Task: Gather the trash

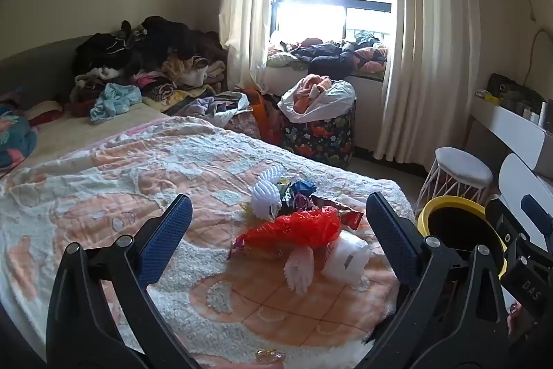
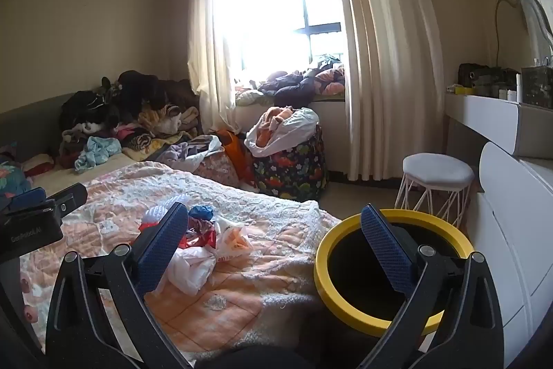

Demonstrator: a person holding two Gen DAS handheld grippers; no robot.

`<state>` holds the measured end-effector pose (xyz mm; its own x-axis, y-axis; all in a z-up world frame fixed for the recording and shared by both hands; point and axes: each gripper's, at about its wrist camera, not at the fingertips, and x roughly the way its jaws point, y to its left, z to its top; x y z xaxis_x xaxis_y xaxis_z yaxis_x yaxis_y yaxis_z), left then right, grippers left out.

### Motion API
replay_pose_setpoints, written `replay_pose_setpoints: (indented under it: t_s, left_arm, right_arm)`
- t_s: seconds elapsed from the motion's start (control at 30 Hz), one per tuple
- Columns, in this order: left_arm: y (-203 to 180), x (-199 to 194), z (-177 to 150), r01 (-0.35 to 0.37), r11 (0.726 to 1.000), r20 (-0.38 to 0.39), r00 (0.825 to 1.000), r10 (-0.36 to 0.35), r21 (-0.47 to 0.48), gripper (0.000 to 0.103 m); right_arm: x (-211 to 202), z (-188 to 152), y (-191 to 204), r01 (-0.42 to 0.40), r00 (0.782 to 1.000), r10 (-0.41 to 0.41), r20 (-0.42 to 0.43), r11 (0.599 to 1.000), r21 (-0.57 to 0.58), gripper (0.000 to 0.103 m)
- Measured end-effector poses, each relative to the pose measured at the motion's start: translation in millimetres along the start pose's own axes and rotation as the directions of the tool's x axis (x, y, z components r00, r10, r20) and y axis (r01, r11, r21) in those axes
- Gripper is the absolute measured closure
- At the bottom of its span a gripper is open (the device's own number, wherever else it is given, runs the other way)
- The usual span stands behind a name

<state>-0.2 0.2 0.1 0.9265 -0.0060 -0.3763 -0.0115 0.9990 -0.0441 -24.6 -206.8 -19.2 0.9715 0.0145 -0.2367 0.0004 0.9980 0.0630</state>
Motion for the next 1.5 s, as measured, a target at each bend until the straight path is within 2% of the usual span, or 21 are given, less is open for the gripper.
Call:
replay_pose_setpoints:
  t_s: [0.53, 1.5]
  left_arm:
    - [-0.7, -2.0, 3.0, 0.021, 1.000, 0.002, 1.000, -0.021, -0.007, 0.011]
    - [-4.7, -3.0, 6.6, 0.017, 1.000, 0.009, 1.000, -0.017, -0.009, 0.011]
  right_arm:
    - [-2.2, 3.1, -2.2, 0.000, 1.000, 0.000, -0.011, 1.000, 0.010, 0.006]
    - [-3.3, 4.2, -0.9, 0.001, 1.000, -0.001, -0.007, 1.000, 0.000, 0.006]
